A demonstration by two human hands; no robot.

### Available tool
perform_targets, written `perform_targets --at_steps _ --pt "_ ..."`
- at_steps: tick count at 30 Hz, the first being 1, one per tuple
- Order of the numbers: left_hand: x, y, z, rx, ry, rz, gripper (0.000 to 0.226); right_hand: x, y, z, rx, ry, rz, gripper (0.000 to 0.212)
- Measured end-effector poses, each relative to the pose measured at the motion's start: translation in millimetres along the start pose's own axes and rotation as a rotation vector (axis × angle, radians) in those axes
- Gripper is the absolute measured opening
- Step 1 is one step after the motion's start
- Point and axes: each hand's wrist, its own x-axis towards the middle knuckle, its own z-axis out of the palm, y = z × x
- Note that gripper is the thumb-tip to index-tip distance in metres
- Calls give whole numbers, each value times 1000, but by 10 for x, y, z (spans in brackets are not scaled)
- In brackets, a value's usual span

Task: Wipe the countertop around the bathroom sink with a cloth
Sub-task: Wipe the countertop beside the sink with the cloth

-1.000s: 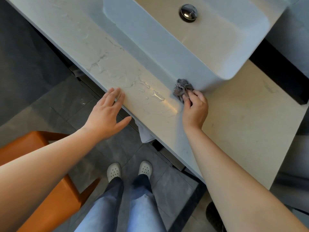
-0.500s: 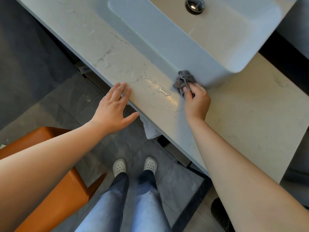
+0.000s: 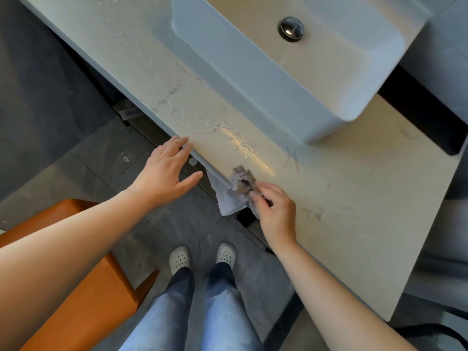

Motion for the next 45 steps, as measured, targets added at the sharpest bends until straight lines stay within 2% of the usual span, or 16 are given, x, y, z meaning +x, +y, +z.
perform_targets --at_steps 5,14,18,22,39,43,45 --pt "-12 22 -157 -75 45 -50 75 359 -192 -125 -24 220 -4 22" --pt "425 -52 -158 31 25 -206 93 1376 111 -85 -223 250 -29 23" --pt "544 -80 -103 87 8 -213 96 1471 206 66 -285 277 -64 22" --pt "572 -138 -44 140 -28 -202 99 1457 203 198 -238 329 -20 23" --pt "524 -281 -3 207 -44 -139 98 313 -55 487 -192 0 -177 28" --pt "532 -267 -10 182 -48 -143 95 325 -170 353 -28 -77 -71 25" --pt "532 -272 -23 180 -51 -141 95 487 -238 242 14 -12 -31 22"
